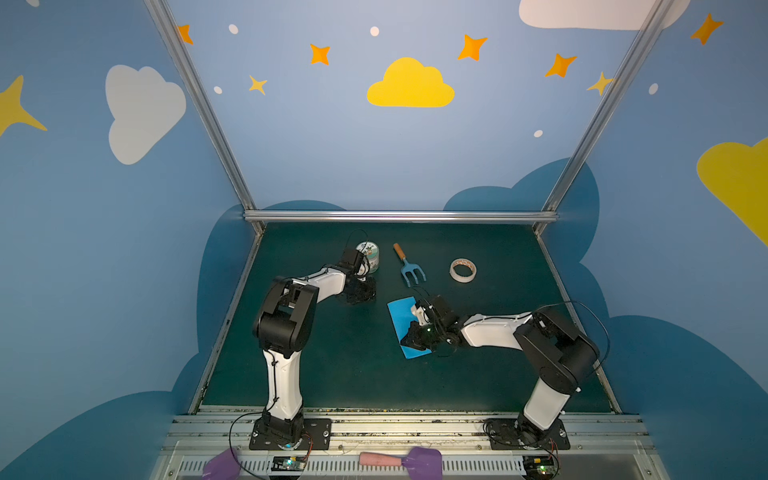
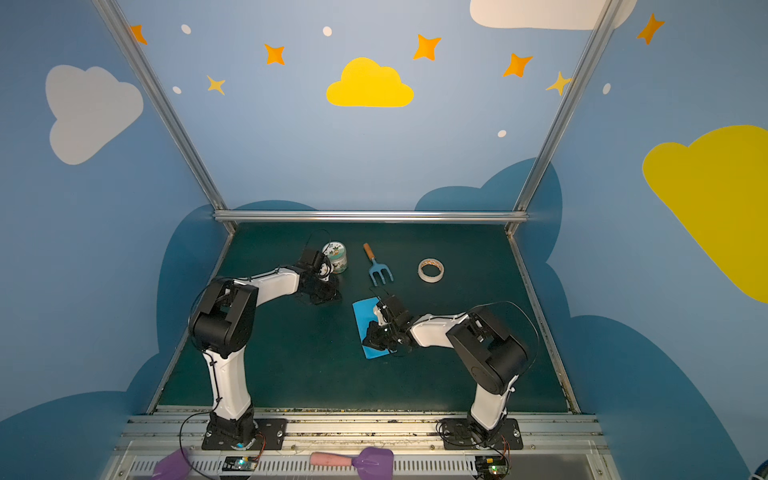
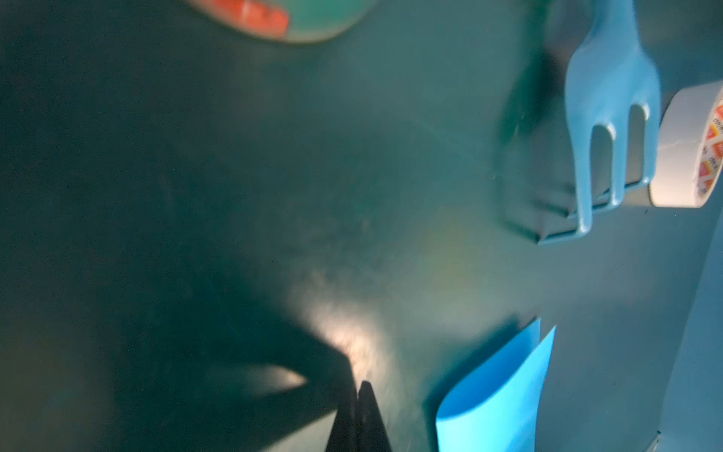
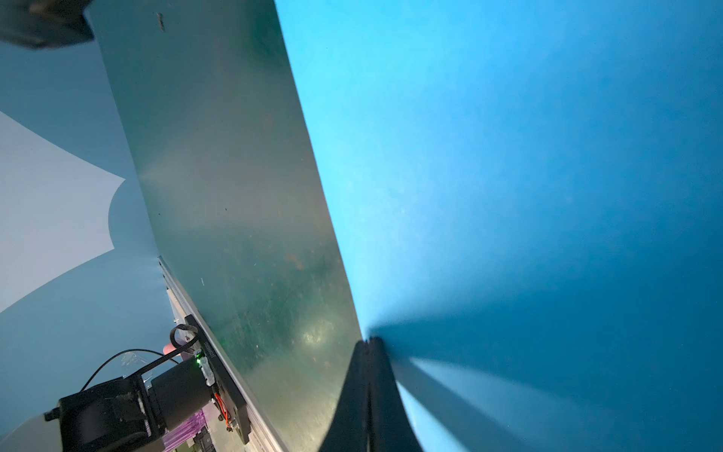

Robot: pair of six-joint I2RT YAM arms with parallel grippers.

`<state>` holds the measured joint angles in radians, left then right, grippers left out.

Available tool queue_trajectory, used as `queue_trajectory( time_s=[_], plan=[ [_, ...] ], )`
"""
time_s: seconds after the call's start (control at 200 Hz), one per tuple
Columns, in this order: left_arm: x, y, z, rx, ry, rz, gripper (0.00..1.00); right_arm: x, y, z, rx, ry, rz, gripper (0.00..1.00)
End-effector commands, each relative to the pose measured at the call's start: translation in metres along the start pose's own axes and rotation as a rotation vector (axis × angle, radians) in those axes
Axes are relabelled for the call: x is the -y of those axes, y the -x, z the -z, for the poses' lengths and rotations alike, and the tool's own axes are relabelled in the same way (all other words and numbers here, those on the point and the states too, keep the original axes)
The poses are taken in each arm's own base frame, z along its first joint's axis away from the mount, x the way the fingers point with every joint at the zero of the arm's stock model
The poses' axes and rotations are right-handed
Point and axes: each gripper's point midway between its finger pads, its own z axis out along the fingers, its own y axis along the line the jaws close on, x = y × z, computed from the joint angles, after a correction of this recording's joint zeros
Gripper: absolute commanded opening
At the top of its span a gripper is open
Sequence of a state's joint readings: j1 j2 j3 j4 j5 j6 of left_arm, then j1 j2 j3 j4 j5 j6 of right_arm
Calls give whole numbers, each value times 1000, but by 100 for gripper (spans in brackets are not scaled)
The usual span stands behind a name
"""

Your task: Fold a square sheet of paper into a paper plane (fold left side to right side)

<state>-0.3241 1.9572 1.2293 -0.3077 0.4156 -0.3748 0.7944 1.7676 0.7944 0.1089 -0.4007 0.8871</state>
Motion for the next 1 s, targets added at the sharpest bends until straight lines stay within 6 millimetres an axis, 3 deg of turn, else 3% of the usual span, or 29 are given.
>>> queue_trajectory(
  time_s=[0.0, 0.155, 0.255, 0.496, 0.991],
  plan=[
    [38, -23, 22, -6, -75, -56, 4, 48, -33, -4, -88, -160, -77, 0],
    [74, -63, 19, -35, -151, -109, 4, 50, -34, -5, -93, -166, -81, 0],
    [82, -84, 10, -55, -163, -121, 4, 51, -33, -5, -90, -170, -81, 0],
    [77, -107, -6, -90, -157, -112, 4, 50, -33, -5, -91, -175, -78, 0],
    [50, -120, -27, -134, -74, -97, 4, 46, -34, -5, -112, -159, -57, 0]
  ],
)
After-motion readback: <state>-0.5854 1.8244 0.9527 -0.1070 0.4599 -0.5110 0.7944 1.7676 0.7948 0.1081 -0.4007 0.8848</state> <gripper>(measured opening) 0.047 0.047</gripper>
